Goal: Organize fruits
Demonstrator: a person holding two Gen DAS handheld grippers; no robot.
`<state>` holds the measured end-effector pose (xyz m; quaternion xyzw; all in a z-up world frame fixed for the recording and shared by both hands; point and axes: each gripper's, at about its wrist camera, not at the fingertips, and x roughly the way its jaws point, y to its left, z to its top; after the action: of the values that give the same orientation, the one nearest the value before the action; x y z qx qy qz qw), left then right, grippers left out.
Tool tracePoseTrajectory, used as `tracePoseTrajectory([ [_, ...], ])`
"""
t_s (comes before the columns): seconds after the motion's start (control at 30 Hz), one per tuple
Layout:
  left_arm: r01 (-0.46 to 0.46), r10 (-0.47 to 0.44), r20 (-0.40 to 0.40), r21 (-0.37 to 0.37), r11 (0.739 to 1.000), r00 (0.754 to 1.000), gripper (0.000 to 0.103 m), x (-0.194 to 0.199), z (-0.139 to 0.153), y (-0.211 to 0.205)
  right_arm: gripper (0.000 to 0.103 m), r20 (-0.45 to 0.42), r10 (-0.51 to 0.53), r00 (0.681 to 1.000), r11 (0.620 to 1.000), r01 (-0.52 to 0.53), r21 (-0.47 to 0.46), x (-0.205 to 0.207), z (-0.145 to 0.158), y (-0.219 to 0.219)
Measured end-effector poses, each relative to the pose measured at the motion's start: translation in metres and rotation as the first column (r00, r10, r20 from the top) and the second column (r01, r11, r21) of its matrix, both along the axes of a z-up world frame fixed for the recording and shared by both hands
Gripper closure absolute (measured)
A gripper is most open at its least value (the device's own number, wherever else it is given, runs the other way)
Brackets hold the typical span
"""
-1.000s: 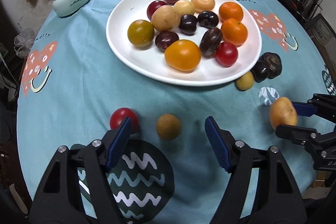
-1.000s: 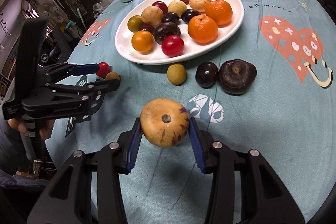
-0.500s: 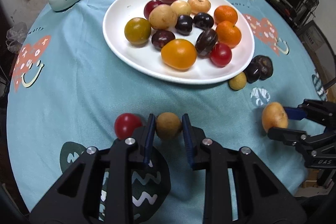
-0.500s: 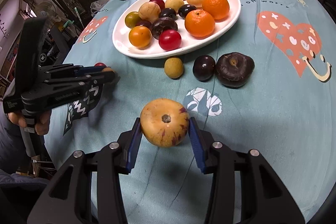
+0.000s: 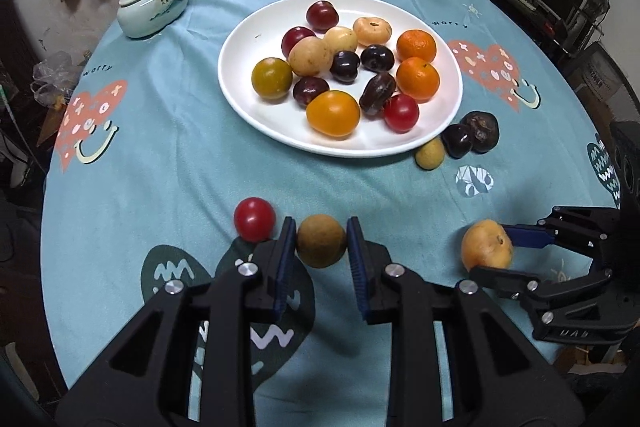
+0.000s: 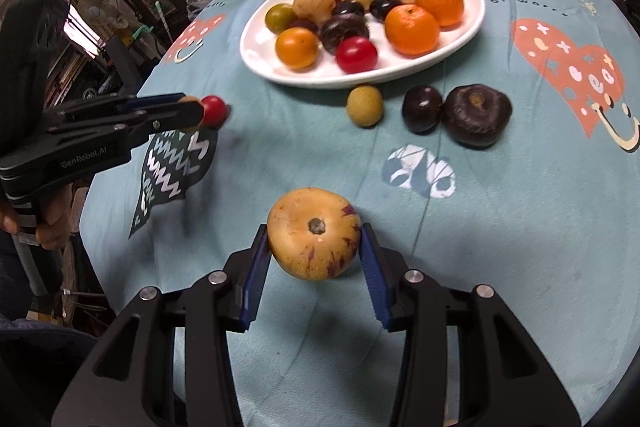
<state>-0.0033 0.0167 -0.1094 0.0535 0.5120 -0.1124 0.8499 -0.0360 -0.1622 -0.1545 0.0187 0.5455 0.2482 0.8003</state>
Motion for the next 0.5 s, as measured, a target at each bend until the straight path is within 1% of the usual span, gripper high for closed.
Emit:
tracePoseTrajectory([
  [0.27,0.009,-0.009,0.003,0.001,1.000,1.000,0.077,-0.015,0.004,-0.009,0.058,0.001,0.061,0.998,0.998,-0.061,-0.029,-0.013,-0.001,0.018],
  [0.5,0.015,-0.015,0.009,-0.007,1.000,1.000,0.077,-0.020,0.006,-0.011,0.058,0.001,0.083,0.997,0.996,-0.083,-0.041,-0.018,0.000,0.024],
])
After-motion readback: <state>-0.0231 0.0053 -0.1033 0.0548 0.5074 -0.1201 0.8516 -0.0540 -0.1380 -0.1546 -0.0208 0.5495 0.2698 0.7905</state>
